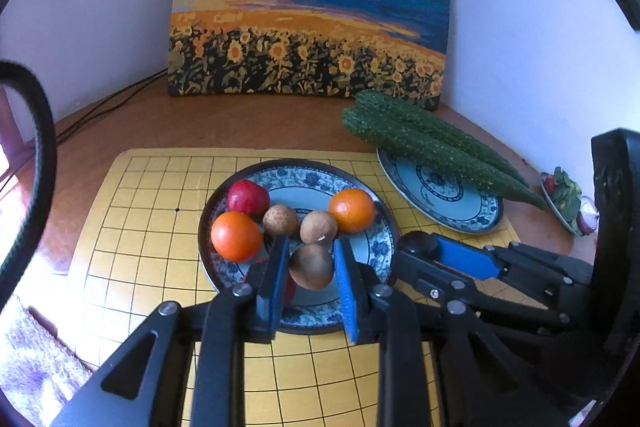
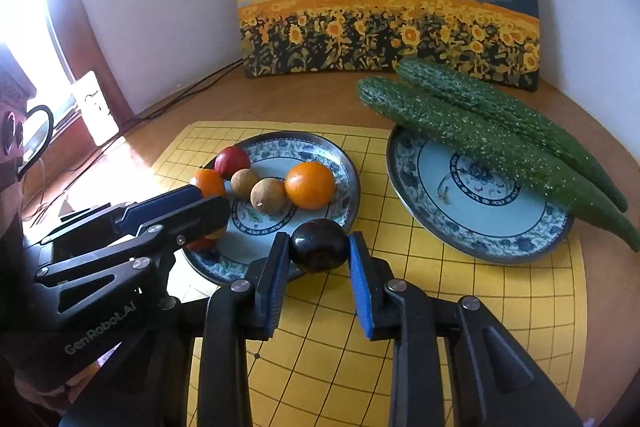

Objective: Organize fruits
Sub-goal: 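Carry the kiwi to the plate and open the left tool while the right tool carries the plum, then lower the dark plum onto the plate and open the right tool while the left tool withdraws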

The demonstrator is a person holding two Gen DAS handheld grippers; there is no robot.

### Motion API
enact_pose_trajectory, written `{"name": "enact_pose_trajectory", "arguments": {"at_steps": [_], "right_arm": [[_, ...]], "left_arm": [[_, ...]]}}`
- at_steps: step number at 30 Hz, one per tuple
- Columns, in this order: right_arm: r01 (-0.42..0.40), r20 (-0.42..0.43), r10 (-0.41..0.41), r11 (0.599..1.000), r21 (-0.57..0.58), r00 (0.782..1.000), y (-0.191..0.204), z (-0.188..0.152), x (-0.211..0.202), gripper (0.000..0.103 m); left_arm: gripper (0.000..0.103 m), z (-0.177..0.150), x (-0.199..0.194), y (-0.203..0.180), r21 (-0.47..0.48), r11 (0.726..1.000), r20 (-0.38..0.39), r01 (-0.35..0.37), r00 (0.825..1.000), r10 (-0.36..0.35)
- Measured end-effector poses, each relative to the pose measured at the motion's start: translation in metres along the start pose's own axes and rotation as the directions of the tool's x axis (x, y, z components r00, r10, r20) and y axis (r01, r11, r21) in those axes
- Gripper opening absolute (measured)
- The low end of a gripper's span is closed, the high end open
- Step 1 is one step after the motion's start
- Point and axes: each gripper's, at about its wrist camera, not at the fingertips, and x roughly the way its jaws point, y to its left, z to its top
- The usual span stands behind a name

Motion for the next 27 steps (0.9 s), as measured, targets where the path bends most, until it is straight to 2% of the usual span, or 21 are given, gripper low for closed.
{"name": "enact_pose_trajectory", "arguments": {"at_steps": [5,9,22,27], "right_arm": [[-0.006,-0.001,0.006,1.0,-0.002,1.0,-0.002,0.003,0.006,0.03],[-0.009,-0.002,0.009,1.0,-0.002,1.0,-0.003,0.004,0.009,0.03],[0.017,-0.007,-0.017,0.997,-0.069,1.0,0.012,0.006,0.02,0.03],[0.001,-0.008,-0.001,0.998,-0.064,1.0,0.012,0.005,0.021,0.031]], "left_arm": [[0.024,0.001,0.0,0.001,-0.012,1.0,-0.008,0.007,1.0,-0.007],[0.031,0.001,-0.003,0.002,-0.021,1.0,-0.005,0.001,1.0,-0.001],[0.033,0.001,-0.007,0.006,-0.012,0.998,-0.048,-0.061,0.997,0.06],[0.033,-0.001,-0.004,0.008,-0.015,0.997,-0.073,-0.08,0.994,0.079]]}}
